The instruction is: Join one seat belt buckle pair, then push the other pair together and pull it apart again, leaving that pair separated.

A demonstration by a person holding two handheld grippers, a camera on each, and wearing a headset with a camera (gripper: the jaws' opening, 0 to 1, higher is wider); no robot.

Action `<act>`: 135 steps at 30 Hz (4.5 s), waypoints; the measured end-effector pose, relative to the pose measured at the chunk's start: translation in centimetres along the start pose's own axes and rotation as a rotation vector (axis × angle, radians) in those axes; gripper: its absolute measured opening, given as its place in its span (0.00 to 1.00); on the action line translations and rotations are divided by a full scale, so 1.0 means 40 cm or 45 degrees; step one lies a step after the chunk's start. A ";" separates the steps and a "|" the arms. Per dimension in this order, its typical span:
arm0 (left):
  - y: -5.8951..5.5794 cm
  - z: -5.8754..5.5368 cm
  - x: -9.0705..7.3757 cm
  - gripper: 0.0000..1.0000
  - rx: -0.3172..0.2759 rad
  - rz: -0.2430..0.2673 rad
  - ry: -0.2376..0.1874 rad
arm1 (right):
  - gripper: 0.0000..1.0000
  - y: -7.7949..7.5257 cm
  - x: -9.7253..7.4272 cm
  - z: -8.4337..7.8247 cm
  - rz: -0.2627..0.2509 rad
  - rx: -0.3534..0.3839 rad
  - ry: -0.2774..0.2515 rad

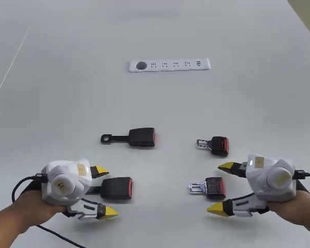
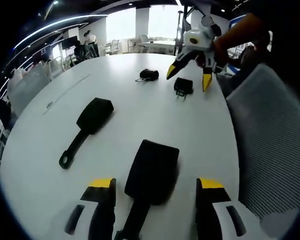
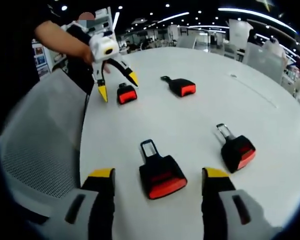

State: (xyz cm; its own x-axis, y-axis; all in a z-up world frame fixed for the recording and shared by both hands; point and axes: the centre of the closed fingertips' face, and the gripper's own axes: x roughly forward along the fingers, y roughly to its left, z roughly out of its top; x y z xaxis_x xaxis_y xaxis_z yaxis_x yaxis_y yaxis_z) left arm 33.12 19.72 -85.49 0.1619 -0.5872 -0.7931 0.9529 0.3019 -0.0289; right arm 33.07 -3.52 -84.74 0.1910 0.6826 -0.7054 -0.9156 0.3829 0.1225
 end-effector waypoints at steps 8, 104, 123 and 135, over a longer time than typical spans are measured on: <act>0.018 0.003 0.003 0.59 0.053 -0.015 -0.004 | 0.57 0.004 0.003 -0.017 0.078 -0.051 0.066; 0.005 0.011 0.018 0.33 0.404 -0.195 0.275 | 0.34 0.151 0.275 0.235 0.184 -0.133 -0.163; 0.005 0.013 0.019 0.33 0.443 -0.218 0.306 | 0.33 0.158 0.301 0.258 0.184 -0.128 -0.144; 0.006 0.008 0.013 0.33 0.414 -0.237 0.254 | 0.33 0.161 0.294 0.251 0.199 -0.197 -0.135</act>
State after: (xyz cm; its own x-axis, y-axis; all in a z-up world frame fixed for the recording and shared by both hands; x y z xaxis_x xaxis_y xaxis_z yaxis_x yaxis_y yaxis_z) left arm 33.51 19.23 -85.70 -0.0427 -0.4426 -0.8957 0.9976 -0.0670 -0.0145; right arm 32.98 13.21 -85.26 0.0715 0.7908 -0.6078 -0.9788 0.1730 0.1099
